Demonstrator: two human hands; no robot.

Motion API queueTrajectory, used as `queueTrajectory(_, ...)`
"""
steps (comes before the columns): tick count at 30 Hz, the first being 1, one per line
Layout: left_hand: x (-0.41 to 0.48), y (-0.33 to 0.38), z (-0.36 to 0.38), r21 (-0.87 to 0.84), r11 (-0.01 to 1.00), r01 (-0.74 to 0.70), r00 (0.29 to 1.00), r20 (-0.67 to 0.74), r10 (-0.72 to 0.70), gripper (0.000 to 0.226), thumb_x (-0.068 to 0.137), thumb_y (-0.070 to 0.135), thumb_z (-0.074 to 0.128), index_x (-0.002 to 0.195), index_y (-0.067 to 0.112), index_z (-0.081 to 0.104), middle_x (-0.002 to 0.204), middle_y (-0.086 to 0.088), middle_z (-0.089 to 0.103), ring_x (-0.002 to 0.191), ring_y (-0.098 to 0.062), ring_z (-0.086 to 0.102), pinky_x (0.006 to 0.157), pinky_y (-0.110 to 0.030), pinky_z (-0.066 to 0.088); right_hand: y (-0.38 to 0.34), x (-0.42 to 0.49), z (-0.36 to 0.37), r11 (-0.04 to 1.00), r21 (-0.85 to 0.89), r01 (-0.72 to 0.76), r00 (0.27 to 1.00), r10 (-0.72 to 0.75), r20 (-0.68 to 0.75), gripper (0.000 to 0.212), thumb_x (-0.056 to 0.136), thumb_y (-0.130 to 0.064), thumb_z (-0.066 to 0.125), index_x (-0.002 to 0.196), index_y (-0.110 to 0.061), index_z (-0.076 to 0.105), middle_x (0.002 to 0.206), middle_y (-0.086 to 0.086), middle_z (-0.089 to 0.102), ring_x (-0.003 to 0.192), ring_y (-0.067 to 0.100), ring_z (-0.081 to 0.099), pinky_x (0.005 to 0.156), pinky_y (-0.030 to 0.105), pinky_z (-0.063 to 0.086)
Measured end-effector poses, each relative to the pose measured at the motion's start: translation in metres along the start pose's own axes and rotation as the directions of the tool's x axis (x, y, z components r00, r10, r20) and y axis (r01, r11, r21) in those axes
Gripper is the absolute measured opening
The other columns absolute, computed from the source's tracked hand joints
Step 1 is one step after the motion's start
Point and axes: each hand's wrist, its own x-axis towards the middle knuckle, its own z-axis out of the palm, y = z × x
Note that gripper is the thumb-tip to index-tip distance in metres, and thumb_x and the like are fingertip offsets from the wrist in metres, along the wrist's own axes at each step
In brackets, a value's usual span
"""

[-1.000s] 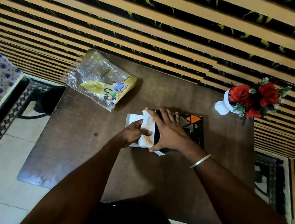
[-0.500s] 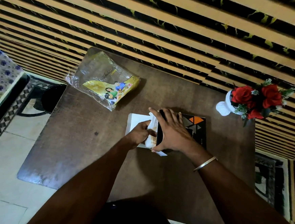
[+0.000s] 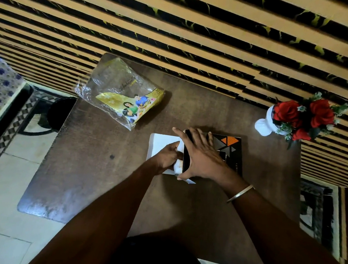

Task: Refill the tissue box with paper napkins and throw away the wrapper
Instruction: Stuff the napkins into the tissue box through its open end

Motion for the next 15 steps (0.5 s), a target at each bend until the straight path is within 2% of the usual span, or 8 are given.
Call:
queueTrajectory(2, 0.003, -0.001, 0.003, 0.046, 0.999, 0.006, 1.000, -0.014, -0.006, 0.039, 0.077, 0.004, 0.052, 0.113, 0.015, 0.063, 0.106, -0.015, 0.073, 0.102, -0.035, 0.069, 0.085, -0.053, 0.058, 0.001, 0.000, 0.002, 1.000, -0.014, 0.003, 1.000, -0.003, 0.003, 0.142, 0.045, -0.066, 0.082, 0.151, -0.047, -0.010, 0.160, 0.012, 0.015, 0.150, 0.036, 0.009, 0.118, 0.065, 0.007)
queueTrajectory(4, 0.005, 0.000, 0.004, 0.122, 0.992, -0.018, 0.999, -0.046, 0.024, 0.045, 0.076, 0.007, 0.051, 0.119, 0.014, 0.061, 0.108, -0.014, 0.073, 0.102, -0.033, 0.069, 0.092, -0.056, 0.056, 0.003, 0.001, 0.002, 1.000, -0.009, -0.002, 1.000, 0.002, 0.006, 0.142, 0.045, -0.067, 0.081, 0.151, -0.047, -0.010, 0.161, 0.012, 0.014, 0.150, 0.036, 0.008, 0.118, 0.065, 0.006)
queueTrajectory(8, 0.002, 0.001, 0.010, 0.300, 0.945, -0.129, 0.979, -0.112, 0.169, 0.045, 0.086, 0.001, 0.050, 0.128, 0.014, 0.056, 0.117, -0.010, 0.069, 0.109, -0.025, 0.064, 0.095, -0.042, 0.052, 0.002, 0.003, 0.001, 1.000, 0.004, -0.023, 1.000, 0.023, 0.005, 0.143, 0.044, -0.067, 0.081, 0.151, -0.047, -0.012, 0.161, 0.012, 0.013, 0.151, 0.036, 0.007, 0.117, 0.066, 0.006)
queueTrajectory(11, 0.003, -0.002, 0.014, 0.450, 0.876, -0.175, 0.952, -0.149, 0.267, 0.049, 0.090, 0.010, 0.058, 0.138, 0.014, 0.049, 0.129, -0.008, 0.064, 0.119, -0.022, 0.059, 0.101, -0.039, 0.047, 0.001, 0.004, 0.001, 0.999, 0.019, -0.036, 0.999, 0.036, 0.005, 0.144, 0.043, -0.066, 0.082, 0.150, -0.049, -0.013, 0.161, 0.014, 0.014, 0.151, 0.037, 0.007, 0.117, 0.065, 0.006)
queueTrajectory(13, 0.000, 0.002, 0.014, 0.565, 0.804, -0.187, 0.955, -0.086, 0.283, 0.070, 0.085, 0.026, 0.072, 0.146, 0.014, 0.040, 0.136, -0.007, 0.058, 0.124, -0.020, 0.055, 0.099, -0.032, 0.043, 0.000, 0.005, 0.002, 0.999, 0.020, -0.035, 0.999, 0.035, 0.003, 0.145, 0.042, -0.065, 0.083, 0.150, -0.049, -0.013, 0.162, 0.016, 0.014, 0.151, 0.037, 0.007, 0.117, 0.065, 0.005)
queueTrajectory(14, 0.001, 0.001, 0.016, 0.617, 0.767, -0.177, 0.966, -0.040, 0.255, 0.091, 0.076, 0.034, 0.079, 0.150, 0.014, 0.031, 0.143, -0.009, 0.053, 0.130, -0.022, 0.051, 0.103, -0.032, 0.039, 0.000, 0.005, 0.002, 0.999, 0.017, -0.037, 0.999, 0.037, 0.001, 0.144, 0.042, -0.065, 0.082, 0.150, -0.049, -0.013, 0.162, 0.016, 0.013, 0.151, 0.037, 0.007, 0.118, 0.065, 0.005)
queueTrajectory(15, 0.005, 0.000, 0.026, 0.718, 0.686, -0.114, 0.970, -0.070, 0.235, 0.114, 0.065, 0.041, 0.083, 0.155, 0.014, 0.018, 0.150, -0.011, 0.044, 0.138, -0.024, 0.043, 0.111, -0.034, 0.033, 0.000, 0.005, 0.002, 0.999, 0.014, -0.040, 0.999, 0.040, 0.000, 0.144, 0.042, -0.066, 0.082, 0.149, -0.050, -0.014, 0.162, 0.016, 0.013, 0.151, 0.037, 0.007, 0.118, 0.064, 0.004)
